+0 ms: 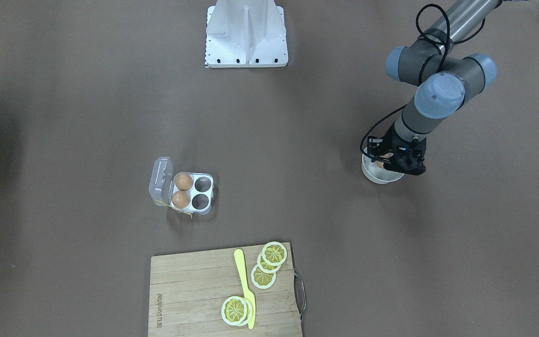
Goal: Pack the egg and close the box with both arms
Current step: 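Close the left gripper on the brown egg inside the bowl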
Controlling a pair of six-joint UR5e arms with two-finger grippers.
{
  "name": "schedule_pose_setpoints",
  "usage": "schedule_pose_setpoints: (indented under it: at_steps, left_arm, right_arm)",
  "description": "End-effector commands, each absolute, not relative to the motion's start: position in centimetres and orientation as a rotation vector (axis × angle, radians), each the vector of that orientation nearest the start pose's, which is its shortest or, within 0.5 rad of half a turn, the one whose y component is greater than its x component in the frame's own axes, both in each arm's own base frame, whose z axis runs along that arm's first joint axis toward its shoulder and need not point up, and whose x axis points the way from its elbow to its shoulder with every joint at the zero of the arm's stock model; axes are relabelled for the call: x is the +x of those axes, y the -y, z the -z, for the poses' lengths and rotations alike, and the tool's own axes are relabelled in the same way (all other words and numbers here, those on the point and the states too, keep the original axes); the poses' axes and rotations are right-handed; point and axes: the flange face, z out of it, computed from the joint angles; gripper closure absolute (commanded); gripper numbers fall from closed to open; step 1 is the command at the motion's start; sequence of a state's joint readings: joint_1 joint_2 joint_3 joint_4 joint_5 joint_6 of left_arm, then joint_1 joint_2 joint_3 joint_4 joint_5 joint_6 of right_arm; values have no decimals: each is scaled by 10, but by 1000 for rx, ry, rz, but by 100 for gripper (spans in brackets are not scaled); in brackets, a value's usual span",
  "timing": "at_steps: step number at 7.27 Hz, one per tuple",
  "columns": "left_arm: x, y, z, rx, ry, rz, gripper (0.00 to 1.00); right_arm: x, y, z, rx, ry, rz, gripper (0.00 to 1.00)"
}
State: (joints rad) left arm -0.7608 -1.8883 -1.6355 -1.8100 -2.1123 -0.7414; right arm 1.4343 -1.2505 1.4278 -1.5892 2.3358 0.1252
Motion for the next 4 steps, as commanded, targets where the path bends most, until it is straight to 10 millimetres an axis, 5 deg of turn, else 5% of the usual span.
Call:
schedule_pose_setpoints:
  at_steps: [1,2,4]
  left_arm:
    - [387,492,-404,106,-834,-237,60]
    - [365,503,-387,138,-856,-210,59]
    - [351,523,-342,202,-899,-170,59]
  right_arm:
    - [-22,633,-552,49,778,72,0]
    - [-22,633,-553,50,775,72,0]
    - [-22,632,-556,43,778,71,0]
